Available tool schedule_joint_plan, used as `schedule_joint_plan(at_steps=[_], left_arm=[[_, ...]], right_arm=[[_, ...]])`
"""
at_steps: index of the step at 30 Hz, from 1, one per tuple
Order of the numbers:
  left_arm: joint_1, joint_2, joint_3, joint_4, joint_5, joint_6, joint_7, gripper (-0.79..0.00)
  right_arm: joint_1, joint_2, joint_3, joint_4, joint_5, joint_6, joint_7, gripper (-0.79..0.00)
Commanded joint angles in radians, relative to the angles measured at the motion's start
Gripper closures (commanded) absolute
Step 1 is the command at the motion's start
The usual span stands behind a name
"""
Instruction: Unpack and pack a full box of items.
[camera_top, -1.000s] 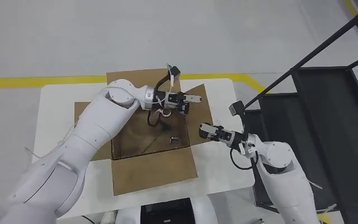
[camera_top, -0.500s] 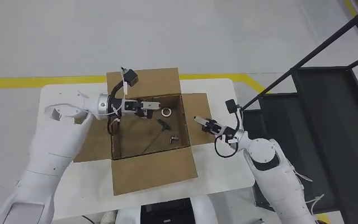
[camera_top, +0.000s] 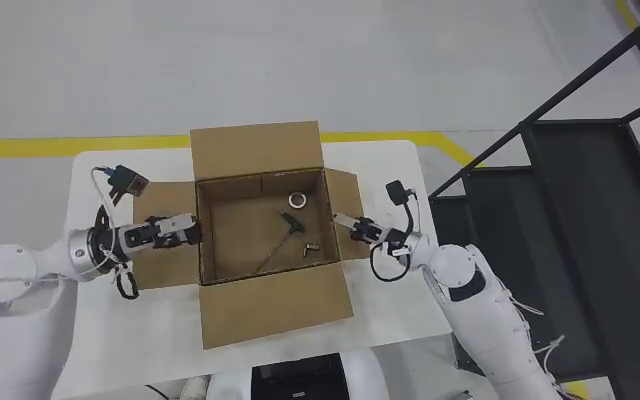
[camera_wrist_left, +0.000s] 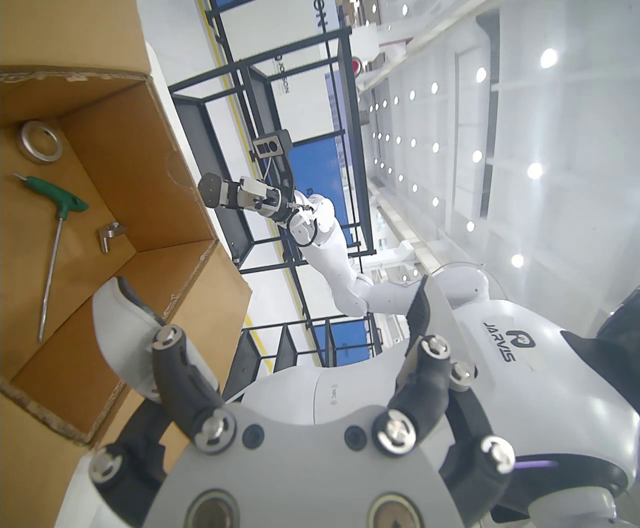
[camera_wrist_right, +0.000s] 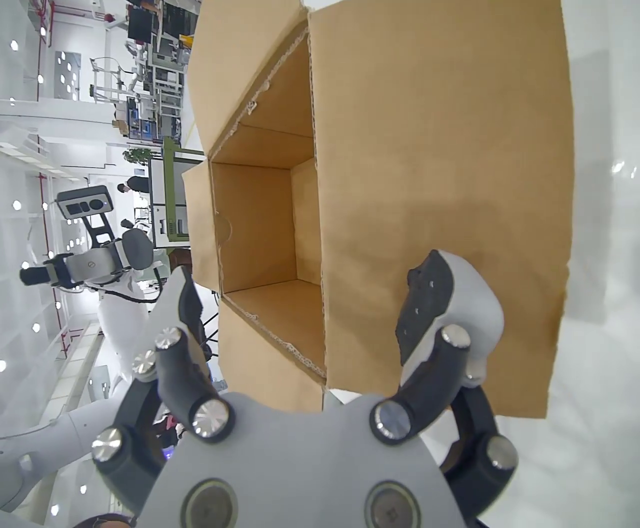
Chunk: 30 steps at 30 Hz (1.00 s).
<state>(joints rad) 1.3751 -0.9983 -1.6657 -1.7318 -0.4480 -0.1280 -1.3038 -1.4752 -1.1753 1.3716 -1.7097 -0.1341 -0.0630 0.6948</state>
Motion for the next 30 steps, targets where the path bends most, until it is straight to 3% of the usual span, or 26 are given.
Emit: schedule_joint_plan(at_steps=[1,7,13,21,25,30], left_arm=[[0.027,0.002,-0.034,0.016,-0.022,-0.013,0.013,-0.785],[0.077,0.002,-0.085,0.06,-0.1,-0.08,0.074,-0.785],[0.13,0.001,-0.148,0.101,-0.172,-0.153,0.132,-0.785],[0.146,0.002,-0.174,0.119,-0.181,-0.163,0.139,-0.785],[0.146,0.002,-0.174,0.119,-0.181,-0.163,0.139,-0.785],[0.146,0.002,-0.174,0.119,-0.181,-0.163,0.139,-0.785]], right_arm=[[0.004,0.001,0.002,-0.026,0.0,-0.014,-0.006,-0.785],[0.025,0.005,-0.018,-0.154,-0.05,-0.051,0.022,-0.785],[0.139,-0.002,-0.163,-0.21,-0.236,0.041,0.094,-0.785],[0.334,-0.045,-0.458,-0.09,-0.542,0.197,0.111,-0.785],[0.408,-0.068,-0.553,-0.022,-0.673,0.267,0.091,-0.785],[0.453,-0.089,-0.607,0.013,-0.728,0.296,0.098,-0.785]])
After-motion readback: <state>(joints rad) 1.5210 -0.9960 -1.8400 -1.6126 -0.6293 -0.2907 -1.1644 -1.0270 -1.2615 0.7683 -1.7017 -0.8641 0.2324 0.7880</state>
